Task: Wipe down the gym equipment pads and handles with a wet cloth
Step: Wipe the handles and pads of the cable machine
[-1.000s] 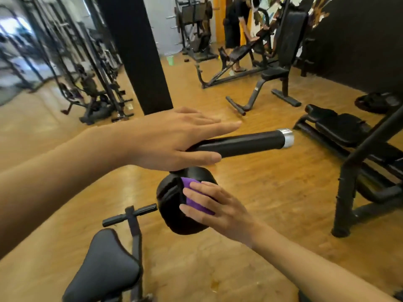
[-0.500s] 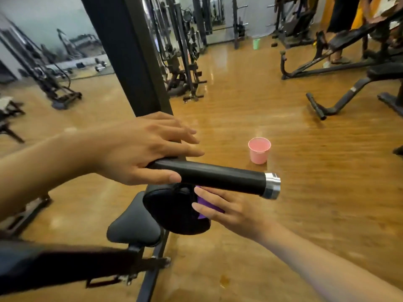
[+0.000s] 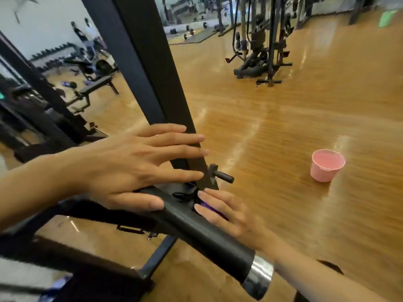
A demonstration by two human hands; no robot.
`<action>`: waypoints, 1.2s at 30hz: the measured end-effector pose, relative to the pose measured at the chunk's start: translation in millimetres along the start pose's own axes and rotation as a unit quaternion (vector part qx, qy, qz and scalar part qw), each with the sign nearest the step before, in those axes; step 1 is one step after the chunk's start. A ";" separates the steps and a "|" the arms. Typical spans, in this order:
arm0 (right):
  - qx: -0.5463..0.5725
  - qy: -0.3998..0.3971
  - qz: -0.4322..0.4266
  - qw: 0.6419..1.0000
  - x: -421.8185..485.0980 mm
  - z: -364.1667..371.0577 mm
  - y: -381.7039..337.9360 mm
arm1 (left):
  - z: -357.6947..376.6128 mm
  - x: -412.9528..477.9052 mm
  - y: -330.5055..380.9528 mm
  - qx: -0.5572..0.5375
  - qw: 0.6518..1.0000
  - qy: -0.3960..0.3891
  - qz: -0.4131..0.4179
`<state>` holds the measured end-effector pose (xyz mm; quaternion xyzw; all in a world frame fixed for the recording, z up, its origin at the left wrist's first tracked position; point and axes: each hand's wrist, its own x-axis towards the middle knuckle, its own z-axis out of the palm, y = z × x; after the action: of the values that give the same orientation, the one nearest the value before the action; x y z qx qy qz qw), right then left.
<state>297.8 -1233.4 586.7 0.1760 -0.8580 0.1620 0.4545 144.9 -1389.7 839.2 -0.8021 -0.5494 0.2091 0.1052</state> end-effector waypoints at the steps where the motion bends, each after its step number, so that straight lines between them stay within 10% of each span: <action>1: 0.008 0.007 -0.001 1.000 -0.8 1.9 3.5 | -2.4 -2.4 7.4 -0.013 0.999 0.006 -0.036; 10: 0.151 -0.043 -0.082 0.984 10.4 19.9 32.8 | -24.0 20.3 104.3 -0.070 0.889 0.053 -0.449; 20: 0.237 -0.029 -0.079 0.968 16.4 35.8 16.8 | -44.6 88.7 168.9 -0.228 0.637 -0.004 -0.736; 36: 0.237 0.039 -0.006 0.971 71.6 72.8 -9.1 | -23.7 38.5 132.5 -0.122 0.708 -0.006 -0.696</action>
<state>211.7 -1284.4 608.8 0.2771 -0.7755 0.3653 0.4340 278.5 -1402.2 799.1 -0.1966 -0.9732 0.0129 0.1190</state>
